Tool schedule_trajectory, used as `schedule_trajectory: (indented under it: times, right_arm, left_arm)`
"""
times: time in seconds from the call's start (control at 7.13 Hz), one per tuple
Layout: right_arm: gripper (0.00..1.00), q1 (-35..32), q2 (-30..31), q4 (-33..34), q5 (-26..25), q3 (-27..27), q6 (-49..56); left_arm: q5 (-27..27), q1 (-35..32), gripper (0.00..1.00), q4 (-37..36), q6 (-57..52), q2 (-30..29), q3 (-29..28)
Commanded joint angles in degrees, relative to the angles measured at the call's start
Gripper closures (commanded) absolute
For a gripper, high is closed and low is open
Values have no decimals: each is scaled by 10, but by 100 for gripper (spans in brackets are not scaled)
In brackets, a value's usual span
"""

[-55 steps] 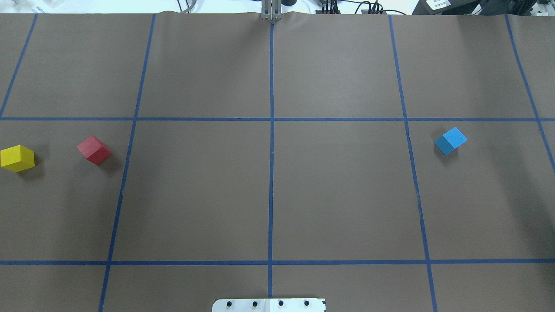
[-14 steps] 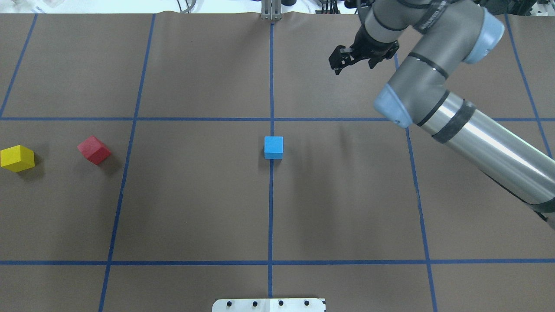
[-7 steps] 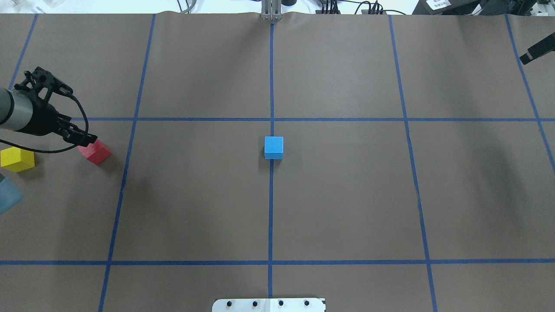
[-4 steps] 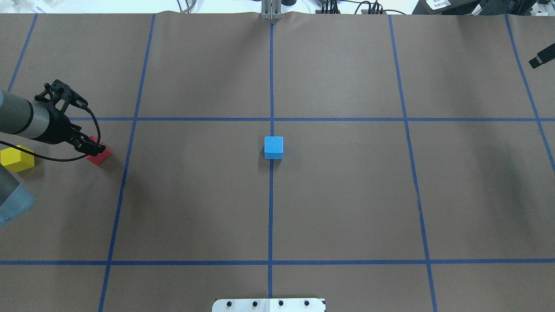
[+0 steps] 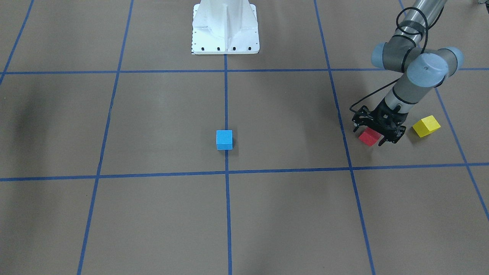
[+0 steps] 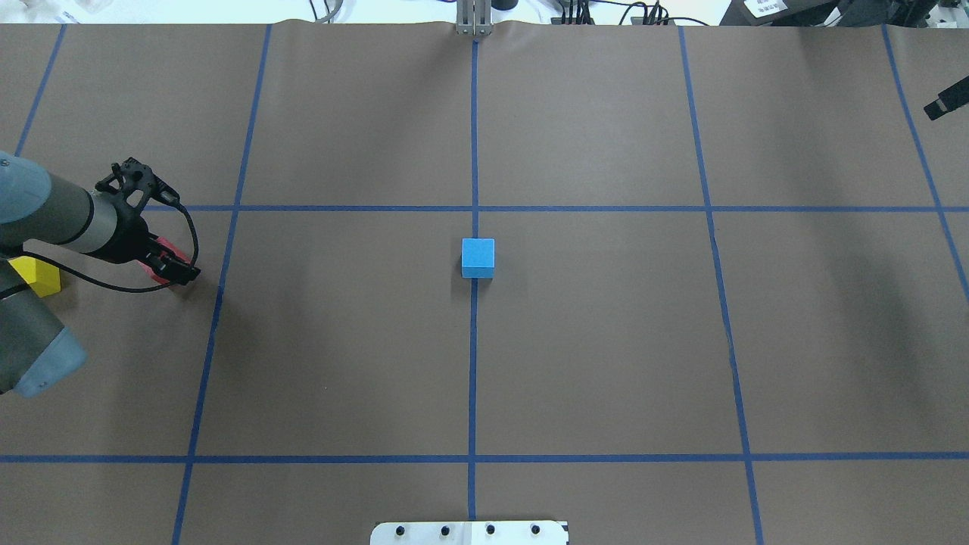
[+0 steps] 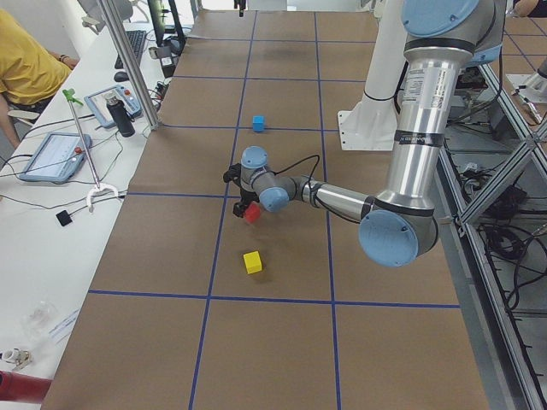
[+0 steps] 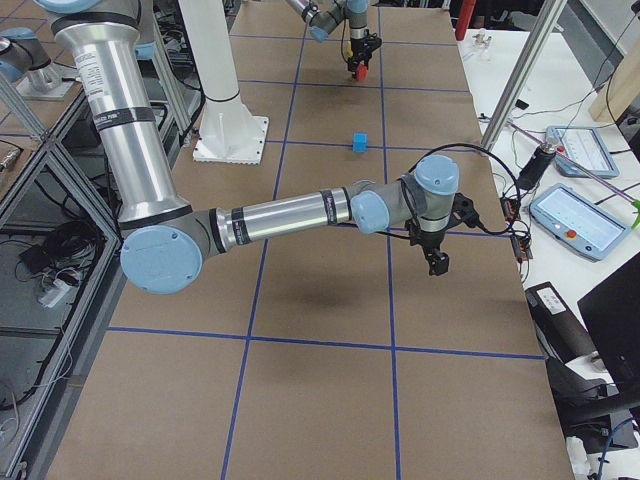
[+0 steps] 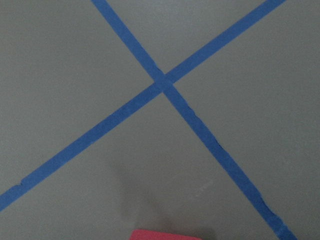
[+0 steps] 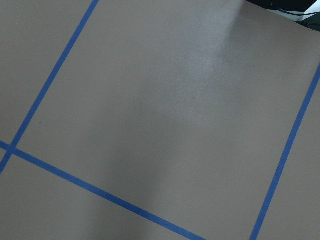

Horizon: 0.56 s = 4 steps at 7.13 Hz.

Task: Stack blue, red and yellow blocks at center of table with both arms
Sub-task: 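Lower the left gripper onto the red cube and close on it, then carry the red cube with the left gripper above the blue cube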

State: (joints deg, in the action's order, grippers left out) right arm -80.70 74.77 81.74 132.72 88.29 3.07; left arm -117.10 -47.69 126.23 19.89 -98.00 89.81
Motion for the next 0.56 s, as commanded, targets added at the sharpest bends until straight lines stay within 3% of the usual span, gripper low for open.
schedule_trajectory:
  times: [0.0, 0.28, 0.42]
  right_arm:
    - [0, 0, -1, 0, 0, 0, 0]
    - [0, 0, 9, 1, 5, -7, 0]
    - [0, -1, 30, -1, -2, -9, -5]
  left_arm:
    - [-6, -1, 100, 0, 1, 4, 13]
    - [-19, -10, 100, -32, 12, -4, 49]
    - [-19, -21, 100, -66, 60, -37, 56]
